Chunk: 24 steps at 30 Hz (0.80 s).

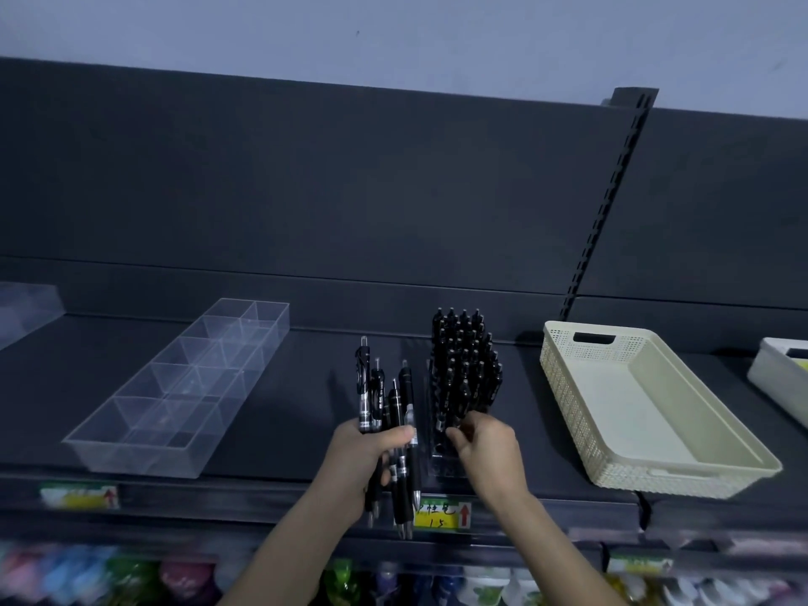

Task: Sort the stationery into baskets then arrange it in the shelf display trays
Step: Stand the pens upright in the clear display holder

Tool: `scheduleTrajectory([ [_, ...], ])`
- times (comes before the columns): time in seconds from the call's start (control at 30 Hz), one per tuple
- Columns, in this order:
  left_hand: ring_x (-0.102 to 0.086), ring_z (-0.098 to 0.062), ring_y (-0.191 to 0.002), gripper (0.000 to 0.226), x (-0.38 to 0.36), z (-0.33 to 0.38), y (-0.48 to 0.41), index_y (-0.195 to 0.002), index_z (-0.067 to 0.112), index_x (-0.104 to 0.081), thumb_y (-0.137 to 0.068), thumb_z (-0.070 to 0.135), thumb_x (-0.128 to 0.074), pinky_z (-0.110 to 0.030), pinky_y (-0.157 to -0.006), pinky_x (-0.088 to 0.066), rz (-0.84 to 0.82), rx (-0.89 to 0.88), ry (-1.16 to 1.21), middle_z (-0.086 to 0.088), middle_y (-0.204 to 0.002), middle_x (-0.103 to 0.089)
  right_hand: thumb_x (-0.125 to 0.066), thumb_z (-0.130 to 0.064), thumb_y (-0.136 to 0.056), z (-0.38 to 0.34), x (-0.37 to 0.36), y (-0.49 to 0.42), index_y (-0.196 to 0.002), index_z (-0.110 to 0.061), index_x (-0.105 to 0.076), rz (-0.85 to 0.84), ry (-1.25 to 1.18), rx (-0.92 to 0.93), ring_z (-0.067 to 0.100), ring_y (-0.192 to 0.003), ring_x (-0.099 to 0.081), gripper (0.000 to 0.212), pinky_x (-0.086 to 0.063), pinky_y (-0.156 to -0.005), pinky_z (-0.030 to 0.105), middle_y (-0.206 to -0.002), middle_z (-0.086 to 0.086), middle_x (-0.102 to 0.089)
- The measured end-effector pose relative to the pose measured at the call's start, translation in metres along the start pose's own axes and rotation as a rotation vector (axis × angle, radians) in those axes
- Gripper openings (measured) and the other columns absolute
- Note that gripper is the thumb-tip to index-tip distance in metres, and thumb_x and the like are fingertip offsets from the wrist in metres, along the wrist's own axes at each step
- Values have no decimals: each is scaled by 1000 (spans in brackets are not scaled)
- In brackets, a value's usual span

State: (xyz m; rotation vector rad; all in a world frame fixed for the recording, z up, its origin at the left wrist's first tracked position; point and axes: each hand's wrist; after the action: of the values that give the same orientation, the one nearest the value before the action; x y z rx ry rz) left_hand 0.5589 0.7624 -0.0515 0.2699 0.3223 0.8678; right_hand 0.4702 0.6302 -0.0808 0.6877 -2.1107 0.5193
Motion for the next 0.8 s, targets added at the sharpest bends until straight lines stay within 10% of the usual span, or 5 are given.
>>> scheduleTrajectory([
  [0.8, -43, -4, -40, 12, -2, 1, 7, -74, 11, -61, -78, 6, -71, -19, -41, -36, -58, -31, -56, 12, -40, -51, -47, -14, -96, -15, 18, -7, -98, 0, -57, -167, 207, 27, 32, -94, -61, 17, -43, -69, 31, -102, 15, -63],
])
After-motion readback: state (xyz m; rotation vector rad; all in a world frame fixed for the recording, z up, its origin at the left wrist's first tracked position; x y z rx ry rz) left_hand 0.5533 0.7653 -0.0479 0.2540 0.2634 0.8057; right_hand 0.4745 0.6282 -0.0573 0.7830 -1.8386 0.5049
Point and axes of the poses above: each hand's wrist, its own y-axis away from the middle knuckle, its own x-axis out of the back of the hand, z = x × y
